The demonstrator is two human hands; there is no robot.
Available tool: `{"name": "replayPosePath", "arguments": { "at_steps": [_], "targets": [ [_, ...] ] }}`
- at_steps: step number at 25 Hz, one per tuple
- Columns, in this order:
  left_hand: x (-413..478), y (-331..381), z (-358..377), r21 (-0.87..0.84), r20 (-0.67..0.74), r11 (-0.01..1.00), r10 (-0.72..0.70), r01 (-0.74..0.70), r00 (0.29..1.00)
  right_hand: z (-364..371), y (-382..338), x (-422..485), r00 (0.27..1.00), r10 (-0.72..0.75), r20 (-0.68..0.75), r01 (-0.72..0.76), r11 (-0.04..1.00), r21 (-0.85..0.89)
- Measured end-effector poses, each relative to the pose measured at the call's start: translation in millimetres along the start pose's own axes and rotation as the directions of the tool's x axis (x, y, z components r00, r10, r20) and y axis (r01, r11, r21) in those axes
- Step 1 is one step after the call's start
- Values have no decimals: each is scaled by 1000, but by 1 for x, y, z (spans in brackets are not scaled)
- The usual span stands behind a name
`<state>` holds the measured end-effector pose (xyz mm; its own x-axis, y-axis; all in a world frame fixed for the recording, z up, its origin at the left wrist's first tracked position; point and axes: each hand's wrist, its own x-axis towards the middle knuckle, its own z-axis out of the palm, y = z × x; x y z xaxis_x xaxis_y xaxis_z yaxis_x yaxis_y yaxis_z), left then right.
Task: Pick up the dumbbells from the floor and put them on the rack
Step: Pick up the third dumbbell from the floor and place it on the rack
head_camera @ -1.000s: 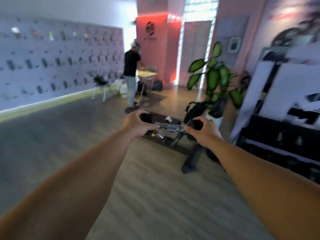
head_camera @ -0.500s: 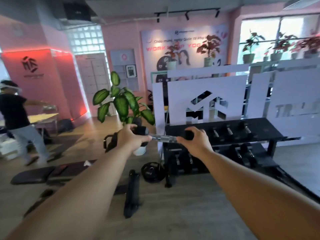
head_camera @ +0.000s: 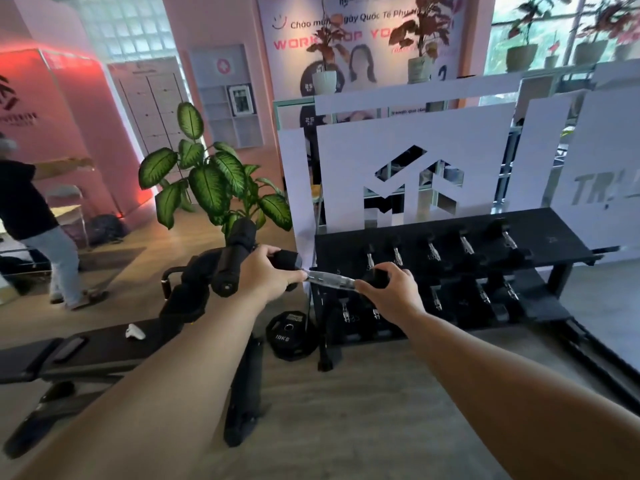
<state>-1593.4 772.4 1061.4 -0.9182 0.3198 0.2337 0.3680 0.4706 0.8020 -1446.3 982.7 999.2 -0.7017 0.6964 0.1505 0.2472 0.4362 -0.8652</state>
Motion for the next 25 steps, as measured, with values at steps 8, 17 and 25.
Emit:
{"name": "replayPosePath", "arguments": {
  "at_steps": [8,17,25],
  "targets": [
    [178,-43,63,67,136,991,105,-115,985,93,30,140,978,183,-100,-173,980,96],
    [364,-76,193,165,446,947,177,-275,877,188,110,269,804,583,-114,-497,765,409],
    [493,-100,311,281,482,929,81,-241,873,221,195,426,768,641,4,-596,712,371]
  ]
}}
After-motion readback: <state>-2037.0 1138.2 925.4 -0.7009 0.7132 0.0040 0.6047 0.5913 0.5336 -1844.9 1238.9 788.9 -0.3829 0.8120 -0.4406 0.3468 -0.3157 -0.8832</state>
